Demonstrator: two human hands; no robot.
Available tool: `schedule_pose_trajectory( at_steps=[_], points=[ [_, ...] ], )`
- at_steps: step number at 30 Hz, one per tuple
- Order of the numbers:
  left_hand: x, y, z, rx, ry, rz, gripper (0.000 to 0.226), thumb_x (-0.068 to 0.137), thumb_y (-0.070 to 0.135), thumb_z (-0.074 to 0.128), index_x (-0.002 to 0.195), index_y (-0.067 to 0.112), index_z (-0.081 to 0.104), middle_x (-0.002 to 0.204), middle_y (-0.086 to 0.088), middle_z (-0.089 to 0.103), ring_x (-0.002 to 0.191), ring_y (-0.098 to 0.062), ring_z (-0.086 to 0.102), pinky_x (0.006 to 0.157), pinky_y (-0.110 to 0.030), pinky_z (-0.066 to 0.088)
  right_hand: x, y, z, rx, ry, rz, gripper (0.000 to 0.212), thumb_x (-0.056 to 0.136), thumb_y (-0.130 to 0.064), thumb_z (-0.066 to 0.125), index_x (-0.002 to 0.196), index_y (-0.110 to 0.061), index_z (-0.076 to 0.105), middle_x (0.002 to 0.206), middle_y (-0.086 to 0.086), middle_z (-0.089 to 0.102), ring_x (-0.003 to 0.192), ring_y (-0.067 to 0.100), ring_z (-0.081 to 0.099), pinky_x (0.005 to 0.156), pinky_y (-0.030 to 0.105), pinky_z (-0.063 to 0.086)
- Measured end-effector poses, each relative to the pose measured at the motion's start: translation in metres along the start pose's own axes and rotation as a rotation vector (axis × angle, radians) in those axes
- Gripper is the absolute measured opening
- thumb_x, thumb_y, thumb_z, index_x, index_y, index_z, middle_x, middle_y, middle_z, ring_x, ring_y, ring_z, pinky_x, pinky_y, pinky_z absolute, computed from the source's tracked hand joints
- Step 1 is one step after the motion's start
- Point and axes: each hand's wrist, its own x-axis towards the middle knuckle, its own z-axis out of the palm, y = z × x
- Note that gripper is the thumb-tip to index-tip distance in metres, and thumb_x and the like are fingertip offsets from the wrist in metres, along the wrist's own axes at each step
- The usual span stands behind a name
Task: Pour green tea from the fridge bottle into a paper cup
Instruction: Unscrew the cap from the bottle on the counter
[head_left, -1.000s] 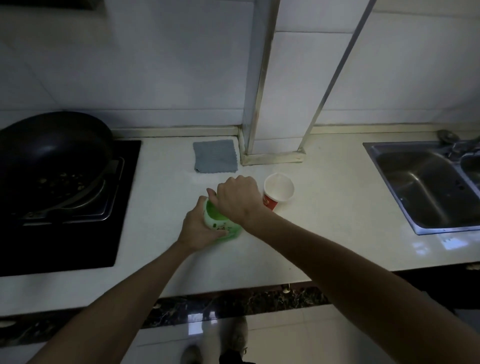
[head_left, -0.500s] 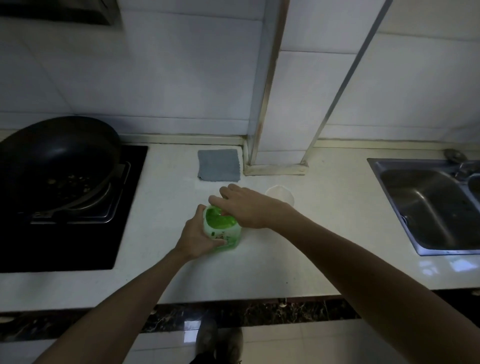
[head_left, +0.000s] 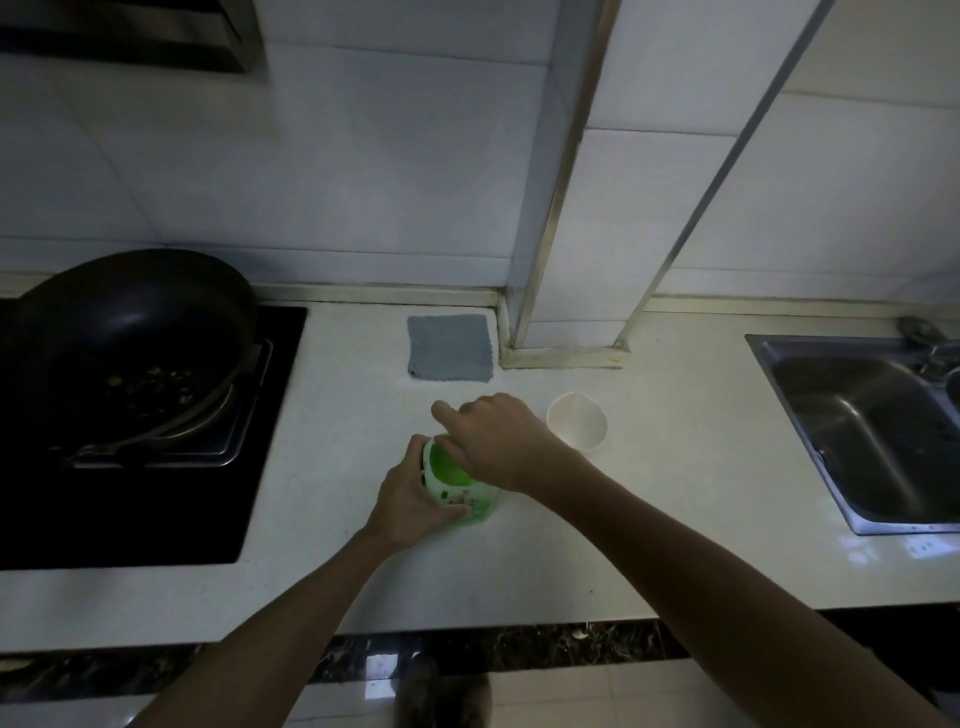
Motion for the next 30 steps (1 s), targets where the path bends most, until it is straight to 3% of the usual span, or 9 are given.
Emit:
schedule_pose_trajectory(
  at_steps=[2, 5, 8, 12, 14, 16, 20, 24, 30],
  points=[
    [0.001, 0.0, 0.0, -0.002, 0.0, 0.002, 0.077, 0.052, 0.03, 0.094, 0.112, 0.027, 0.045, 0.1, 0.011, 0.067, 0.086, -0.002, 0.067, 0.069, -0.027, 0.06, -0.001, 0.006, 0.001, -0.022, -0.001, -0.108, 0.033, 0.101, -0.033, 0.044, 0.128, -0.013, 0.043, 0.097, 0.01, 0.061, 0.079, 0.022, 0.053, 0.065, 0.031, 0.036],
    [0.003, 0.0, 0.0, -0.002, -0.017, 0.014, 0.082, 0.052, 0.031, 0.094, 0.118, 0.025, 0.045, 0.102, 0.014, 0.065, 0.088, 0.003, 0.065, 0.07, -0.021, 0.058, -0.005, 0.014, 0.001, -0.056, -0.075, -0.202, 0.051, 0.091, -0.019, 0.064, 0.136, -0.015, 0.042, 0.124, 0.015, 0.052, 0.105, 0.025, 0.049, 0.075, 0.032, 0.043],
    [0.005, -0.002, -0.001, -0.006, -0.038, 0.013, 0.082, 0.053, 0.031, 0.094, 0.119, 0.022, 0.046, 0.103, 0.016, 0.064, 0.09, -0.001, 0.066, 0.07, -0.018, 0.057, -0.008, 0.017, -0.004, -0.054, -0.071, -0.273, 0.062, 0.079, -0.013, 0.076, 0.134, -0.016, 0.048, 0.126, 0.013, 0.048, 0.107, 0.022, 0.044, 0.075, 0.029, 0.043],
    [0.006, -0.001, -0.004, -0.02, -0.053, 0.018, 0.08, 0.052, 0.029, 0.094, 0.114, 0.029, 0.044, 0.103, 0.016, 0.065, 0.088, 0.003, 0.067, 0.07, -0.018, 0.057, -0.012, 0.009, -0.006, 0.208, -0.051, -0.05, 0.059, 0.084, -0.037, 0.069, 0.136, -0.025, 0.042, 0.135, 0.007, 0.041, 0.118, 0.021, 0.039, 0.091, 0.036, 0.043],
    [0.005, -0.001, -0.004, -0.035, -0.054, 0.022, 0.073, 0.055, 0.025, 0.094, 0.108, 0.029, 0.044, 0.103, 0.013, 0.066, 0.089, 0.002, 0.067, 0.07, -0.024, 0.059, -0.009, 0.004, -0.003, 0.224, 0.044, 0.109, 0.06, 0.085, -0.056, 0.06, 0.133, -0.024, 0.042, 0.129, 0.006, 0.048, 0.111, 0.02, 0.047, 0.09, 0.038, 0.044],
    [0.003, -0.001, -0.003, -0.056, -0.051, 0.018, 0.07, 0.058, 0.018, 0.092, 0.105, 0.031, 0.042, 0.103, 0.013, 0.065, 0.09, 0.004, 0.066, 0.07, -0.021, 0.058, -0.003, 0.0, 0.0, 0.166, 0.084, 0.236, 0.06, 0.085, -0.067, 0.052, 0.121, -0.02, 0.046, 0.109, 0.004, 0.06, 0.088, 0.017, 0.051, 0.078, 0.032, 0.042],
    [0.002, -0.002, -0.001, -0.08, -0.037, -0.004, 0.074, 0.056, 0.019, 0.093, 0.111, 0.029, 0.045, 0.107, 0.01, 0.065, 0.094, -0.003, 0.067, 0.072, -0.027, 0.059, -0.003, 0.0, 0.0, 0.061, -0.035, 0.364, 0.055, 0.088, -0.069, 0.044, 0.101, -0.016, 0.047, 0.081, 0.0, 0.052, 0.068, 0.016, 0.048, 0.064, 0.029, 0.035],
    [0.004, -0.006, -0.002, -0.065, -0.04, 0.0, 0.073, 0.055, 0.02, 0.093, 0.108, 0.029, 0.045, 0.104, 0.008, 0.066, 0.093, -0.009, 0.067, 0.072, -0.035, 0.06, -0.007, -0.001, -0.005, 0.098, -0.054, 0.26, 0.041, 0.096, -0.052, 0.046, 0.108, -0.013, 0.048, 0.09, 0.005, 0.058, 0.071, 0.018, 0.048, 0.065, 0.03, 0.035],
    [0.005, -0.003, -0.001, -0.071, -0.028, -0.019, 0.071, 0.055, 0.018, 0.093, 0.105, 0.031, 0.044, 0.101, 0.013, 0.063, 0.089, -0.004, 0.064, 0.068, -0.028, 0.058, -0.009, 0.003, -0.011, 0.116, -0.046, 0.067, 0.03, 0.098, -0.036, 0.05, 0.119, -0.016, 0.051, 0.106, 0.007, 0.059, 0.086, 0.02, 0.056, 0.073, 0.032, 0.045]
  ],
)
